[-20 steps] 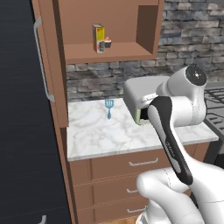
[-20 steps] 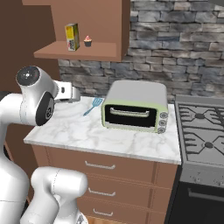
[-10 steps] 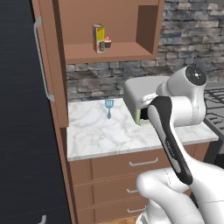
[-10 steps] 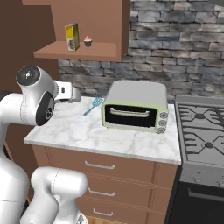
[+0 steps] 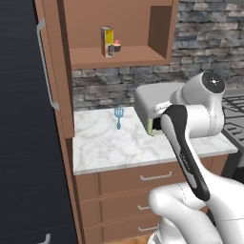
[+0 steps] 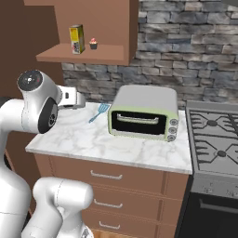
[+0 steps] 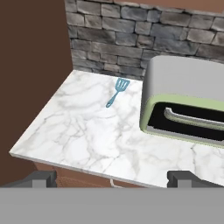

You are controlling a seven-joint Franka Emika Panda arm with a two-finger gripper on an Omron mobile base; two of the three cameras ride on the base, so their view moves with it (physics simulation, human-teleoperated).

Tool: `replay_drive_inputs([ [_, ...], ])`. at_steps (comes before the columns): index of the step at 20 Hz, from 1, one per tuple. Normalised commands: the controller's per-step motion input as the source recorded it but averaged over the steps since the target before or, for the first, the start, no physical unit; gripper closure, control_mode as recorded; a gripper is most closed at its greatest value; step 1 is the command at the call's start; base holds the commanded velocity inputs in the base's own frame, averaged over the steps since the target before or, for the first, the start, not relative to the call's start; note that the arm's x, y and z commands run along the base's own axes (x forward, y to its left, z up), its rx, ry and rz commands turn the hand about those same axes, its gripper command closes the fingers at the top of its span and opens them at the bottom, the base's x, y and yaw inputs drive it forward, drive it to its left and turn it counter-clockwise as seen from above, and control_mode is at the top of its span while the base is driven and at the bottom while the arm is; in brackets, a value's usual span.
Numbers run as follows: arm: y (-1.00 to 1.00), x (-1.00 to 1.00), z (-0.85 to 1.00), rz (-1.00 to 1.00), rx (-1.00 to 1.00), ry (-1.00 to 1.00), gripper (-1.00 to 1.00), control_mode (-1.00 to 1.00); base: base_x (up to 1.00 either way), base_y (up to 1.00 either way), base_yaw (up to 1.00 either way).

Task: Pick the cereal and canned food from the counter and place them in the cabinets closest to them.

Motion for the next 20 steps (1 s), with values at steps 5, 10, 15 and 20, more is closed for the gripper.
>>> replay_drive_inputs([
  [5, 0.00, 0.00, 0.00, 0.00, 0.00, 0.00, -1.00, 1.00, 0.00, -0.39, 0.00],
  [10, 0.00, 0.00, 0.00, 0.00, 0.00, 0.00, -1.00, 1.00, 0.00, -0.49, 0.00],
  [15, 0.00, 0.00, 0.00, 0.00, 0.00, 0.00, -1.00, 1.00, 0.00, -0.50, 0.00],
  [20, 0.00, 0.00, 0.00, 0.00, 0.00, 0.00, -1.00, 1.00, 0.00, -0.49, 0.00],
])
